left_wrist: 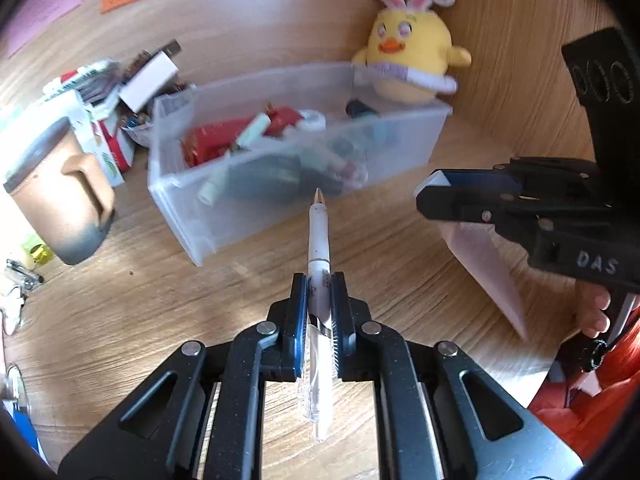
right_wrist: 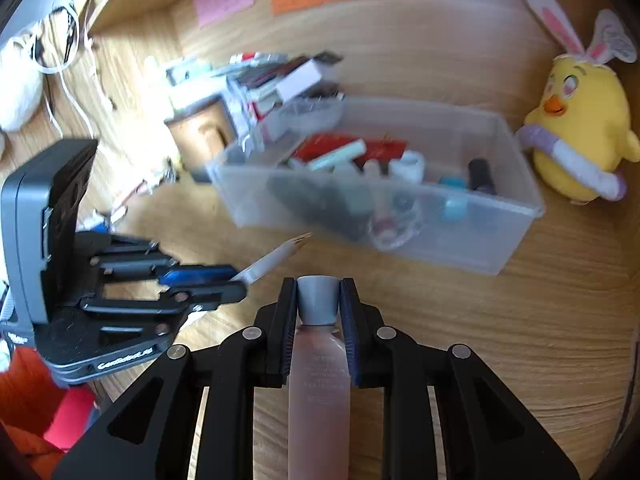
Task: Organize objects
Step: 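Carry the white pen and pink tube over the clear box and release both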
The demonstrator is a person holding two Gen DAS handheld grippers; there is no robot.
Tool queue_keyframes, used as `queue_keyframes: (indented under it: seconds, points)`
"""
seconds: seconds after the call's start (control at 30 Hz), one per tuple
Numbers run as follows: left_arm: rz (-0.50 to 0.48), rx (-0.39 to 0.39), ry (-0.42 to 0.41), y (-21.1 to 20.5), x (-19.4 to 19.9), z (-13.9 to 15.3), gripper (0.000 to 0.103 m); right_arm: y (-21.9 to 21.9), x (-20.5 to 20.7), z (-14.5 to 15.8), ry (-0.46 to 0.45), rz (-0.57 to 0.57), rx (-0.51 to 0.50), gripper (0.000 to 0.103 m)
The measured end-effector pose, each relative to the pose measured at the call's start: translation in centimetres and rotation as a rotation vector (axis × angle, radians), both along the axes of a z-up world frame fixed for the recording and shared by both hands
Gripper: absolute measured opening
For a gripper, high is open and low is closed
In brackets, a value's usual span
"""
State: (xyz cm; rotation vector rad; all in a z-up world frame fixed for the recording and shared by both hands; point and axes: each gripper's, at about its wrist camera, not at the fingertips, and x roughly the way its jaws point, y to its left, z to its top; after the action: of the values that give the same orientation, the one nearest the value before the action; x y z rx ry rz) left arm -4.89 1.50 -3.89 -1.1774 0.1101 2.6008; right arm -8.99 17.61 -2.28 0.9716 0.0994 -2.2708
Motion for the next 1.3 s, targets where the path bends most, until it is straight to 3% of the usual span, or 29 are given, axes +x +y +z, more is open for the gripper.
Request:
queue_keyframes:
  seconds: [0.47, 0.77, 1.3]
  points:
    - [0.058, 0.117, 0.143, -1.0, 0.1, 4.8, 0.010, 2.6, -1.2, 5.2, 0.110, -0.095, -0.124, 0.019]
    - [0.069, 0.134, 0.200, -1.3, -0.2, 7.1, 0.010, 3.2, -1.1, 7.9, 0.179, -0.114, -0.169, 0.019]
    - [0.100, 0.126, 0.190, -2.4, -5.6, 8.8, 0.010, 3.3, -3.4, 12.7, 0.325, -0.187, -0.179, 0.019]
